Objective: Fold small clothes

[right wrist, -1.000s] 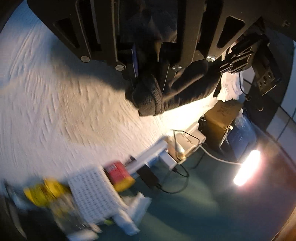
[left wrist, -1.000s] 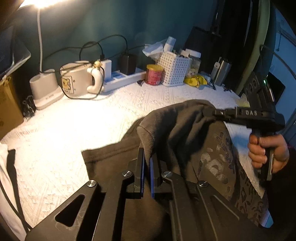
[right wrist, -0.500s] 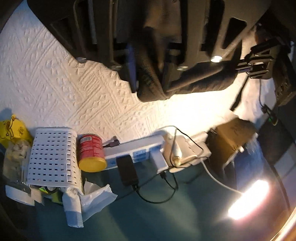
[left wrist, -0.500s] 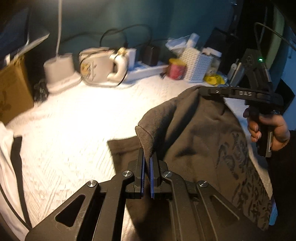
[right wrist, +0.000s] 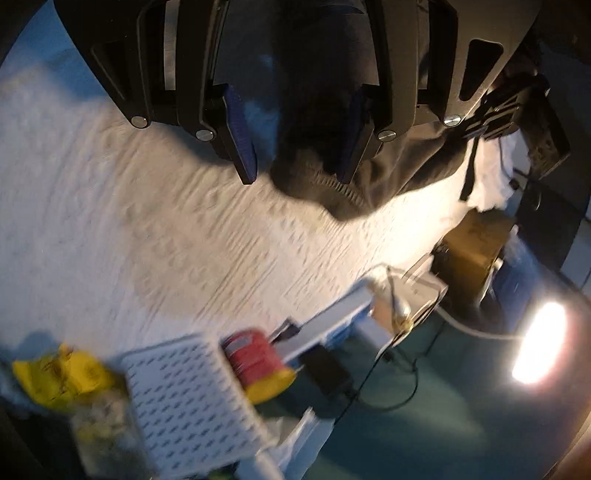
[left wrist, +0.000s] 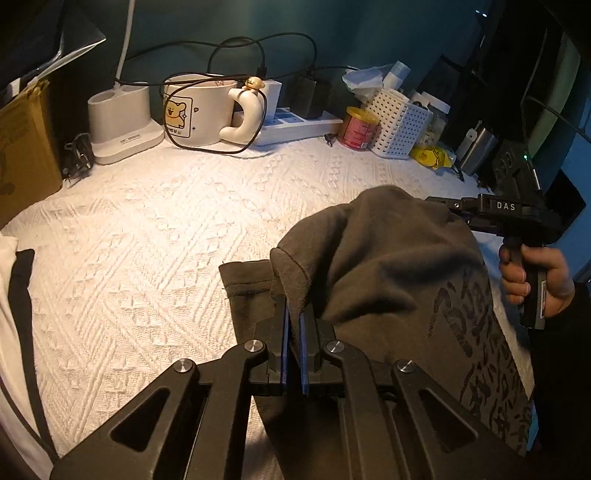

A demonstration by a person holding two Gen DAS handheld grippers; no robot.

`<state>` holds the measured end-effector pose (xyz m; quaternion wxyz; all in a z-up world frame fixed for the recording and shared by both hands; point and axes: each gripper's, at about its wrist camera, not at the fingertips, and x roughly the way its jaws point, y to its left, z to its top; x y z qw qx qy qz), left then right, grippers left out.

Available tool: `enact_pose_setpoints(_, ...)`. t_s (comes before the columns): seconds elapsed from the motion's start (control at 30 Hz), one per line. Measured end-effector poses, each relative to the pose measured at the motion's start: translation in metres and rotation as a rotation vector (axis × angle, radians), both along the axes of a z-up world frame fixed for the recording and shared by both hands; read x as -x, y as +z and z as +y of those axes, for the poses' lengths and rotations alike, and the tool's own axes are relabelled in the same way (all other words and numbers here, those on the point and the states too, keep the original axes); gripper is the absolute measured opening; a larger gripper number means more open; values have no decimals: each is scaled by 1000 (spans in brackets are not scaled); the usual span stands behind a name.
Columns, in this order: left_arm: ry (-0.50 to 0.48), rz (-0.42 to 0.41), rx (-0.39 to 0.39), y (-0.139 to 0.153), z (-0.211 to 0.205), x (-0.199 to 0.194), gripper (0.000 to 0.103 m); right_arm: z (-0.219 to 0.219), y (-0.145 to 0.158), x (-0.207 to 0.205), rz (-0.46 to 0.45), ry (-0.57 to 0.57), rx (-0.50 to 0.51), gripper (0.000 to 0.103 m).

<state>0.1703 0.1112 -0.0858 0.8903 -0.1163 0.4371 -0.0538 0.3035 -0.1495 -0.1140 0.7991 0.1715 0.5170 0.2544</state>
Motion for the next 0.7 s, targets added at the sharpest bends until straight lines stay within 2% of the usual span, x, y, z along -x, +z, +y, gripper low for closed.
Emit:
enact_pose_setpoints(0.03, -1, 2, -2, -1, 0, -1, 4, 4, -2, -1, 11, 15, -29, 48)
enact_pose_setpoints(0.07, -1, 2, -2, -1, 0, -1, 4, 7, -2, -2, 10, 26, -49, 43)
enact_pose_setpoints(0.1, -3, 0, -2, -1, 0, -2, 4, 10, 0, -4, -12, 32, -48, 18)
enact_pose_setpoints(0.13, -5, -4, -4, -1, -1, -3, 4, 12, 3, -6, -36, 35, -33, 12)
enact_pose_setpoints(0.2, -8, -14, -15, 2, -1, -4, 4, 12, 17, -11, -118, 21, -27, 8)
enact_pose_setpoints(0.27, -4, -44, -29, 7, -1, -2, 4, 13, 35, -14, -210, 37, -41, 8)
enact_pose_setpoints(0.33, 15, -55, -58, 9, 0, -2, 4, 18, 44, -20, -251, 63, 8, 8)
enact_pose_setpoints(0.47, 47, 13, -63, -7, 5, -11, 5, 30, 19, -34, -161, 85, 149, 9)
enact_pose_setpoints(0.5, 50, 23, -62, -9, 5, -12, 8, 31, 12, -33, -142, 82, 190, 14)
enact_pose_setpoints(0.53, 55, 30, -56, -10, 7, -12, 8, 31, 8, -30, -138, 76, 227, 25)
enact_pose_setpoints(0.57, 59, 35, -50, -9, 7, -12, 8, 29, 7, -25, -151, 64, 267, 30)
enact_pose_setpoints(0.6, 65, 39, -45, -8, 8, -11, 13, 27, 8, -21, -163, 58, 285, 34)
enact_pose_setpoints(0.7, 90, 39, -42, -2, 13, -4, 26, 18, 16, -4, -198, 39, 325, 34)
